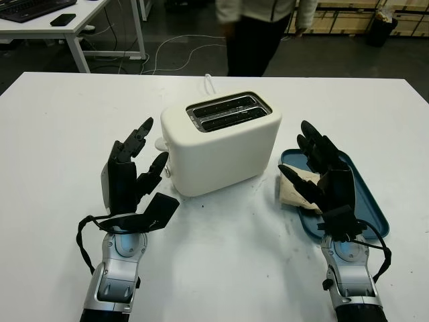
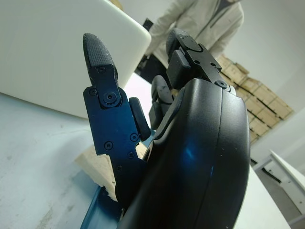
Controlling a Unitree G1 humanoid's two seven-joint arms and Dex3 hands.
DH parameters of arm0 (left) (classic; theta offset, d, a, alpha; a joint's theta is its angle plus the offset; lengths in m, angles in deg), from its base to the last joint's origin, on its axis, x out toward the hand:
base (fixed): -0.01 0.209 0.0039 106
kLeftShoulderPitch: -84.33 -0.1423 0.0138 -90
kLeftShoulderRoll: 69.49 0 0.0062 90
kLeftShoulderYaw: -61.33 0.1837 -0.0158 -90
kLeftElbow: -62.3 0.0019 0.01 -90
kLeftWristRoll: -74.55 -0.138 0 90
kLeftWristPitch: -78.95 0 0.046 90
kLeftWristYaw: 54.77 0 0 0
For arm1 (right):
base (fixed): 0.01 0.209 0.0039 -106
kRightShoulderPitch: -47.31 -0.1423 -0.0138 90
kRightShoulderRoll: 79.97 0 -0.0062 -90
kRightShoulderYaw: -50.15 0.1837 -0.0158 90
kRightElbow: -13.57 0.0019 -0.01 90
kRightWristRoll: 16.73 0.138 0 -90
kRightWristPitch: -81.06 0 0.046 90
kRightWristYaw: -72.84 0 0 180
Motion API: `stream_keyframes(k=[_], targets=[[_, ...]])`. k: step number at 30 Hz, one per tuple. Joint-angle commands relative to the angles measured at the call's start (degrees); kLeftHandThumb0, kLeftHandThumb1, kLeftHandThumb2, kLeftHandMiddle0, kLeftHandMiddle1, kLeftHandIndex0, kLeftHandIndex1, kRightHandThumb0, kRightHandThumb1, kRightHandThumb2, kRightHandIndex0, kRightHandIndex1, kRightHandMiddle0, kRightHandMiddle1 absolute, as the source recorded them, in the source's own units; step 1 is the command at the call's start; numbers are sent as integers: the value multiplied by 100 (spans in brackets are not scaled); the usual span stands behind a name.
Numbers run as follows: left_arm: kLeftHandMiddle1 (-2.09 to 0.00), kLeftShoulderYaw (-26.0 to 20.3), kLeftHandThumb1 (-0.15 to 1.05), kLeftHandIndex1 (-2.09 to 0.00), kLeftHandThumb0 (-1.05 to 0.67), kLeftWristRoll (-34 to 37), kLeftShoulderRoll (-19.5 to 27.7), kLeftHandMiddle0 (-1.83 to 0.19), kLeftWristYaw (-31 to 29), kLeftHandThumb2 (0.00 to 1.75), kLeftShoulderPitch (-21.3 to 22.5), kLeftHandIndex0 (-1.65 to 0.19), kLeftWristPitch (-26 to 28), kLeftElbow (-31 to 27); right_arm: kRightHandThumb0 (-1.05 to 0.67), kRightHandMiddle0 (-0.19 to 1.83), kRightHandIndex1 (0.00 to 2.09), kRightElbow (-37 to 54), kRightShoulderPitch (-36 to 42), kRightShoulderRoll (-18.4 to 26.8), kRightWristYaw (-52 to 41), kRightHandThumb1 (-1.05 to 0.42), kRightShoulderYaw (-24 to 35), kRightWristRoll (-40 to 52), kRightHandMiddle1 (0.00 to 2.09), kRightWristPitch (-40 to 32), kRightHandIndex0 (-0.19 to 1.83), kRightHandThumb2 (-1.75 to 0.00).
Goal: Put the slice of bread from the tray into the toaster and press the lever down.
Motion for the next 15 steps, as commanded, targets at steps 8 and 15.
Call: stream_keyframes(k=[8, 15], targets=[[-99, 8, 92, -5, -44, 35, 5, -26, -46, 27, 78, -58, 18, -82, -50, 39, 0, 96, -38, 36, 33, -88, 5, -23, 0, 17, 36, 0], [-99, -1, 92, -5, -43, -15, 47, -28, 41, 27, 85, -59, -85, -7, -50, 40, 2, 249, 65, 148, 140, -87, 18, -330, 0, 10, 39, 0]])
